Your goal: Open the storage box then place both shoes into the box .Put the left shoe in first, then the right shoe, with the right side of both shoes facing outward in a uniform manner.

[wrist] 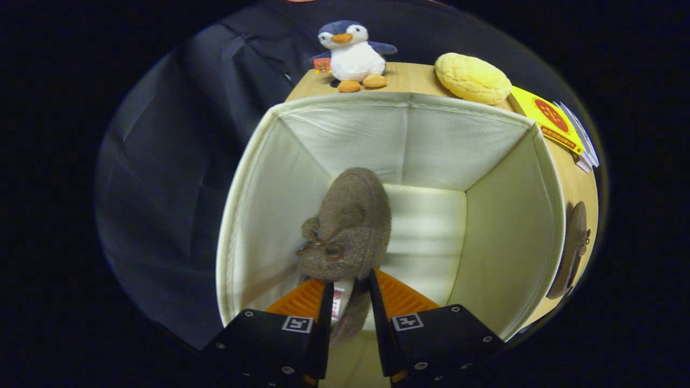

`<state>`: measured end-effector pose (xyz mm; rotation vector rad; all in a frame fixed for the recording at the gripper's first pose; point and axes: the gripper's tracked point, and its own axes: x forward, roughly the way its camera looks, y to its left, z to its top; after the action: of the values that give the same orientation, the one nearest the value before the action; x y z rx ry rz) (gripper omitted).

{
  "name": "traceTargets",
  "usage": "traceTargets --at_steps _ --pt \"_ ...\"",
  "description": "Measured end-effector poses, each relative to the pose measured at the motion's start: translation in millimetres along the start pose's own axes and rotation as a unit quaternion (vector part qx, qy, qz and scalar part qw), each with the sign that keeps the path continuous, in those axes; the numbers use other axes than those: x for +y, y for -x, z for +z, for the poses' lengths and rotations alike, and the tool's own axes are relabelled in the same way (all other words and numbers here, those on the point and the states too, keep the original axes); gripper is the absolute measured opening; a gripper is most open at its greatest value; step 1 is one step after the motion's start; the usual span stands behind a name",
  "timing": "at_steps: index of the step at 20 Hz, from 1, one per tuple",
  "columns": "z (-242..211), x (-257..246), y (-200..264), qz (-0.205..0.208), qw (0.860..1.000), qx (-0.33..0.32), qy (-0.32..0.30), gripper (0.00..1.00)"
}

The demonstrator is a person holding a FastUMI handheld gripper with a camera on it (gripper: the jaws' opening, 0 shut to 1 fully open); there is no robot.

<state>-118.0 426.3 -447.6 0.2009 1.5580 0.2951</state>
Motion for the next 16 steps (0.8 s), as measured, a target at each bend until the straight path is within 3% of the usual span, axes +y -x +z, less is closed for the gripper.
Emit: traceTargets --at_steps 1,3,7,11,16 --pt "2 4 11 0.022 1.000 -0.004 -0.002 0.50" --pt "4 7 35 0.058 0.998 -0.015 0.001 0.62" --pt "18 -11 87 0.091 0.993 -0.067 0.030 0.85" --pt "27 -46 129 0.105 0.986 -0.118 0.051 0.95" --pt "25 -111 167 0.112 0.981 -0.152 0.045 0.96"
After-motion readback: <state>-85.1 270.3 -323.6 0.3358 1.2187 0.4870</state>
